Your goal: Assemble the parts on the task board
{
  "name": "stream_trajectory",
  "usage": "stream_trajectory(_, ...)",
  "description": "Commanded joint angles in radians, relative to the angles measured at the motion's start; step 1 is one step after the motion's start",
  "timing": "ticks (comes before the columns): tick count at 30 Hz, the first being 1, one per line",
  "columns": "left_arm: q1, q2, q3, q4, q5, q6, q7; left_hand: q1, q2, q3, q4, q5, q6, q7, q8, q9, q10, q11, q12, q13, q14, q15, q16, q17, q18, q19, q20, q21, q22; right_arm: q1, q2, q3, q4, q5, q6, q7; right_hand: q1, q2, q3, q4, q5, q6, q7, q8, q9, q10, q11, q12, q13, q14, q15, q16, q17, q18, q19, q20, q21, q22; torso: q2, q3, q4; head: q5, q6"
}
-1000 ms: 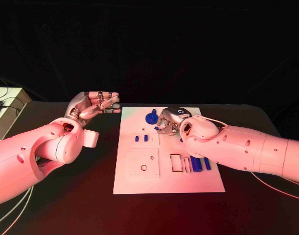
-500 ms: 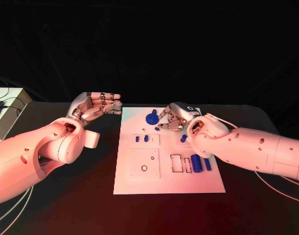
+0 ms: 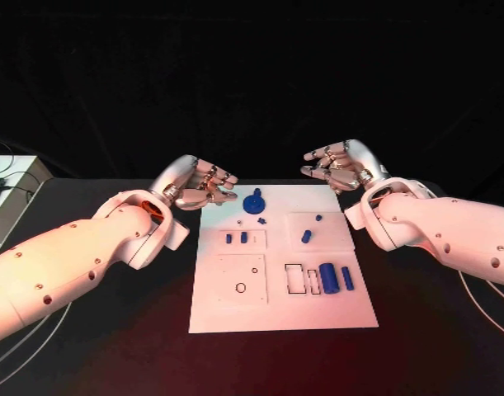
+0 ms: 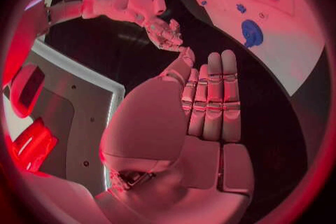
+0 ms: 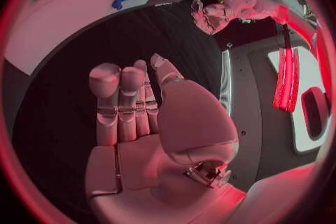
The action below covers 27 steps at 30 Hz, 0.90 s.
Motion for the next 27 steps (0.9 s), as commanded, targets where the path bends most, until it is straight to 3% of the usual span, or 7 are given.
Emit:
stream_trajectory(1,0.018,0.037,-0.005,-0.026,-0.334,0.073,-0.068,-0.003,-0.011,0.023,0.005,0.000,0.007,-0.004,-0.001,-0.001,-0.023,0.004,-0.002,-0.002,-0.021,-0.006,0.053,0.046,0.010,-0.020,-0.002,0.049,0.051,0.005,-0.014,0.001,-0.003,0.232,0.016,0.142,-0.003,0.007,0.006,-0.009,0.005,-0.002,0.002,-0.001,-0.004,0.032,0.008,-0.097,-0.149,-0.004,-0.002,-0.007,-0.006,0.007,0.009,-0.002,-0.039,-0.016,0.000,0.0059,-0.0086,0.004,0.001)
stream_trajectory(4,0.046,0.086,-0.028,-0.058,-0.456,0.102,-0.089,-0.004,-0.022,0.051,0.009,-0.002,0.012,-0.014,-0.001,-0.001,-0.031,0.004,-0.003,-0.001,-0.035,-0.010,0.138,0.110,0.025,-0.017,-0.006,0.123,0.120,0.009,-0.026,0.001,-0.007,0.254,0.023,0.155,-0.005,0.011,0.018,-0.013,0.004,-0.001,0.004,-0.003,-0.023,0.087,0.018,-0.203,-0.323,0.012,0.002,-0.026,-0.031,0.014,0.022,0.000,-0.096,-0.037,0.001,0.0093,-0.0115,0.009,0.001)
stream_trajectory(8,0.082,0.143,-0.065,-0.102,-0.581,0.153,-0.123,-0.019,-0.049,0.100,0.028,-0.001,0.015,-0.029,-0.002,-0.001,-0.041,0.003,-0.001,0.000,-0.095,-0.013,0.268,0.202,0.043,-0.053,0.005,0.206,0.211,0.012,-0.032,0.002,-0.010,0.263,0.030,0.163,-0.011,0.011,0.033,-0.013,0.006,0.004,0.007,-0.003,-0.030,0.113,0.024,-0.301,-0.457,0.022,0.004,-0.039,-0.064,0.020,0.031,0.004,-0.136,-0.052,0.001,0.0099,-0.0131,0.011,0.000)
stream_trajectory(10,0.105,0.176,-0.090,-0.131,-0.642,0.176,-0.137,-0.018,-0.056,0.114,0.030,-0.002,0.017,-0.033,0.000,0.000,-0.041,-0.001,0.002,0.000,-0.104,-0.013,0.297,0.216,0.049,-0.058,0.008,0.226,0.235,0.014,-0.034,0.002,-0.010,0.260,0.031,0.166,-0.010,0.009,0.037,-0.015,0.006,0.005,0.006,-0.003,-0.030,0.127,0.022,-0.316,-0.485,0.024,0.005,-0.040,-0.073,0.021,0.035,0.004,-0.144,-0.053,0.003,0.0119,-0.0147,0.011,0.000)
stream_trajectory(14,0.135,0.219,-0.125,-0.169,-0.712,0.202,-0.147,-0.014,-0.061,0.121,0.026,-0.002,0.025,-0.037,0.000,0.000,-0.027,-0.009,0.006,0.000,-0.108,-0.019,0.335,0.232,0.052,-0.059,0.007,0.251,0.262,0.015,-0.033,0.003,-0.011,0.256,0.032,0.167,-0.014,0.005,0.041,-0.016,0.003,0.005,0.006,-0.004,-0.030,0.145,0.023,-0.334,-0.529,0.026,0.004,-0.033,-0.090,0.020,0.042,0.003,-0.156,-0.050,0.003,0.0122,-0.0163,0.012,-0.002)
stream_trajectory(20,0.158,0.271,-0.156,-0.218,-0.785,0.238,-0.154,-0.017,-0.066,0.127,0.020,-0.001,0.039,-0.042,0.000,0.000,-0.033,-0.015,0.004,0.000,-0.119,-0.025,0.388,0.250,0.053,-0.070,0.006,0.282,0.301,0.018,-0.030,0.005,-0.011,0.248,0.033,0.167,-0.013,0.005,0.042,-0.019,0.002,0.002,0.007,-0.004,-0.030,0.145,0.024,-0.332,-0.541,0.024,0.004,-0.027,-0.102,0.020,0.046,0.002,-0.166,-0.044,0.005,0.0126,-0.0174,0.010,-0.005)
stream_trajectory(27,0.165,0.313,-0.171,-0.263,-0.821,0.264,-0.154,-0.023,-0.073,0.139,0.015,-0.002,0.037,-0.045,0.000,0.000,-0.055,-0.017,0.003,0.000,-0.122,-0.027,0.463,0.235,0.071,-0.078,0.023,0.322,0.355,0.026,-0.027,0.006,-0.018,0.243,0.031,0.165,-0.014,0.004,0.044,-0.021,0.003,-0.001,0.009,-0.004,-0.030,0.143,0.025,-0.335,-0.548,0.022,0.005,-0.026,-0.113,0.022,0.046,0.003,-0.184,-0.043,0.005,0.0118,-0.0184,0.007,-0.009)
